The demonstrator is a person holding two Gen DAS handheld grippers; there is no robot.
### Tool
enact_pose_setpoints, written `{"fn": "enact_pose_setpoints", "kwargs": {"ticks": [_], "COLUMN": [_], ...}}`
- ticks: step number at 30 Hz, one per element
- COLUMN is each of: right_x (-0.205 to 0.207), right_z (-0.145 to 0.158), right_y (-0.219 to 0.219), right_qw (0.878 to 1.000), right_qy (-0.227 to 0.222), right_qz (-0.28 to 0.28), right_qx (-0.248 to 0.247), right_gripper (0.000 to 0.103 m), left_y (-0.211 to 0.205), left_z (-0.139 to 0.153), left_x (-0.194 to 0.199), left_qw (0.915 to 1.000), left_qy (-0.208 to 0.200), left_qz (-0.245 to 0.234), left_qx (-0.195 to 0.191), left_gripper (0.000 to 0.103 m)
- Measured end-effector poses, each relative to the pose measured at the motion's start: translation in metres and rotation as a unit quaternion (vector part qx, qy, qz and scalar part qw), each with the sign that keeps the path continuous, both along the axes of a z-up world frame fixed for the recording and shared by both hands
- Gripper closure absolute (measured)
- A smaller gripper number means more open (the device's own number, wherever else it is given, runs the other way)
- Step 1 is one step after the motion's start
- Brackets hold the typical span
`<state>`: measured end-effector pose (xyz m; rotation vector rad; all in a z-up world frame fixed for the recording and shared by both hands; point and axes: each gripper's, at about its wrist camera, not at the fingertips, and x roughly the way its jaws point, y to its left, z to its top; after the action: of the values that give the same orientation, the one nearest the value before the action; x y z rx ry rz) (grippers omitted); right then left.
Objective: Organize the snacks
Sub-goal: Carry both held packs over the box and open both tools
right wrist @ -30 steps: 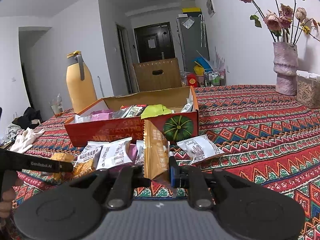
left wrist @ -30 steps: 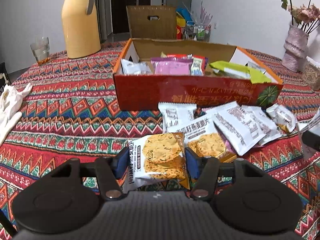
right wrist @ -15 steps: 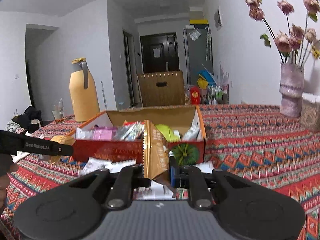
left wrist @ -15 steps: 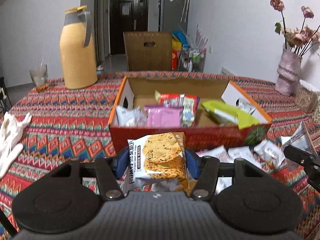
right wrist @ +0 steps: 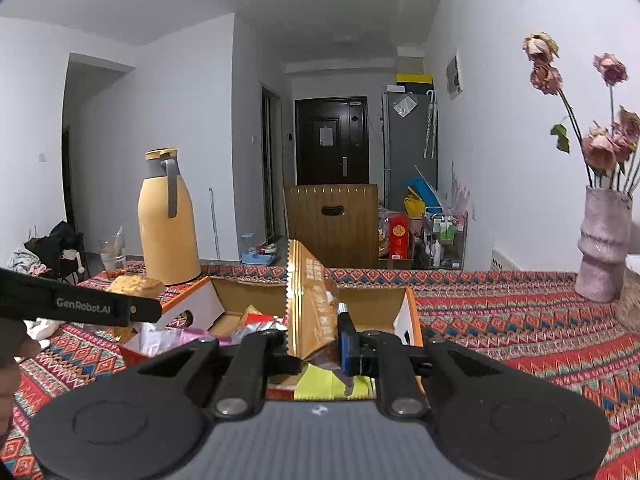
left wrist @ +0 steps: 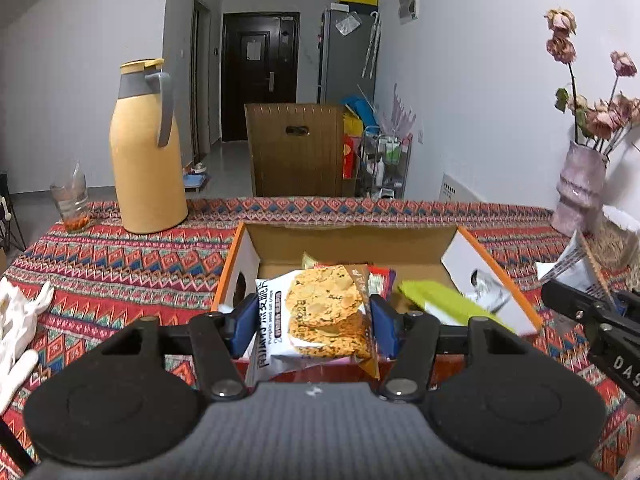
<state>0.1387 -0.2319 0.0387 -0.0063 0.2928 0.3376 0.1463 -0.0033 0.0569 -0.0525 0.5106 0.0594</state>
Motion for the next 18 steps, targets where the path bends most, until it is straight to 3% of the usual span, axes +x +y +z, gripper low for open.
{"fn": "enact_pose_setpoints", "kwargs": {"ticks": [9, 18], "right_x": [0.054, 0.097], "right_z": [-0.002, -0.029], "right_y": [0.014, 0.014], "right_qw": [1.0, 0.999], "right_qy": [0.016, 0.044], "right_qz": [-0.001, -0.026], "right_qx": [-0.008, -0.002], "right_gripper": [0.087, 0.087], "left_y": [0.002, 0.012], "left_z": [-0.001, -0.026], "left_x": [0.037, 0.071], "left_qw": [0.9997, 0.999], "left_qy": [-0.008, -0.01], "left_qz": [0.014, 0.038], "left_qx": [-0.019, -0.023], "left_gripper": [0.043, 0.043]}}
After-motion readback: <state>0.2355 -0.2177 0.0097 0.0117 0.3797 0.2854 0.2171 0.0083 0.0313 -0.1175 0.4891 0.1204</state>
